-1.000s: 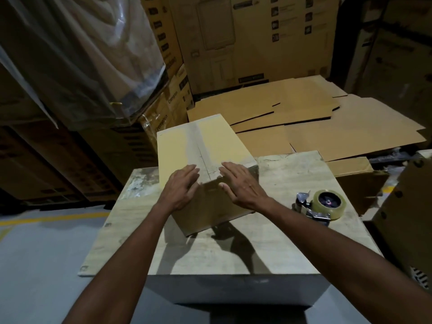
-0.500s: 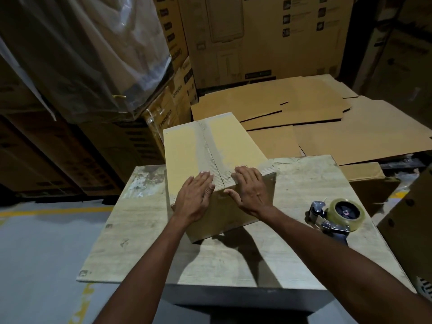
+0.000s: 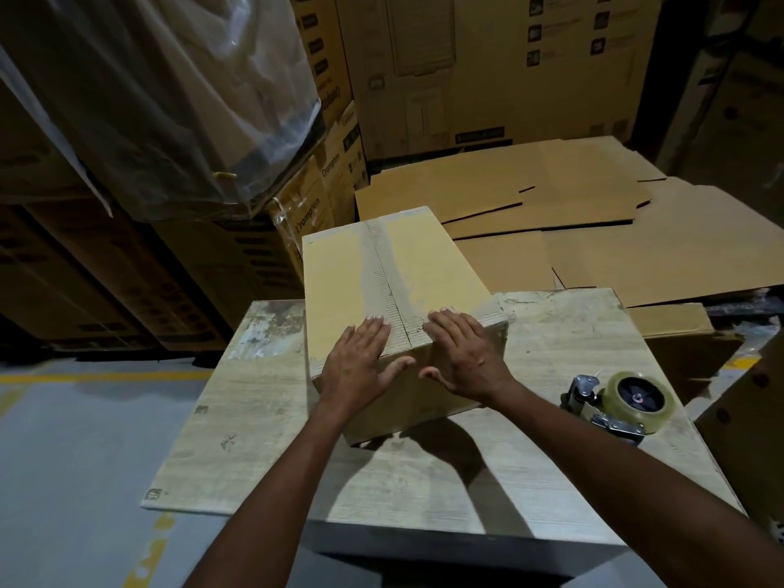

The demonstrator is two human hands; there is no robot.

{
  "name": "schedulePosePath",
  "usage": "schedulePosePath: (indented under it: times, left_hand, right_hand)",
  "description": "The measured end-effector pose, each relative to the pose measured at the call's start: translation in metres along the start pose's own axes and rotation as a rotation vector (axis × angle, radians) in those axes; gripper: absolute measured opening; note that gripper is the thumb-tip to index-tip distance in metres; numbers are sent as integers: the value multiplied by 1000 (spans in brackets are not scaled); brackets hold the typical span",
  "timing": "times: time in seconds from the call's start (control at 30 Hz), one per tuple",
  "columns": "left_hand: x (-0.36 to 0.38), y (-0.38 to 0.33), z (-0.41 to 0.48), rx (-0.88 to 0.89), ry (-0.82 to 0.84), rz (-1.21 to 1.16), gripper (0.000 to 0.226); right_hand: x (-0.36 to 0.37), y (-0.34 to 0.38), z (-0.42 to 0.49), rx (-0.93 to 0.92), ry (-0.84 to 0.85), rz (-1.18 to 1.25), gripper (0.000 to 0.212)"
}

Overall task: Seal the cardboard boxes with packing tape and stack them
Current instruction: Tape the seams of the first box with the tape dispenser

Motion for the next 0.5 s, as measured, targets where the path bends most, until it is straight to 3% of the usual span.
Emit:
schedulePosePath:
  times: [0.2,0.37,0.5]
  left_hand:
    - [3,4,-1,37,23,37,85]
    - [1,10,-4,112,112,16,88]
    - [-13,15,-2,70,160,-198,77]
  right_hand:
    - [-3,3,1,10,0,22,65]
    - [-9,-11,1,-83,183,10,87]
    - [-29,-24,5,-119,274,85,79]
Point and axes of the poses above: each hand's wrist, its own z-axis towards the middle knuckle, its own x-axis out of the palm, y = z × x, the point moved 3 cm from there along z, towards the middle knuckle, and after that the axes turned 5 degrees about x, right-handed, at the moved point
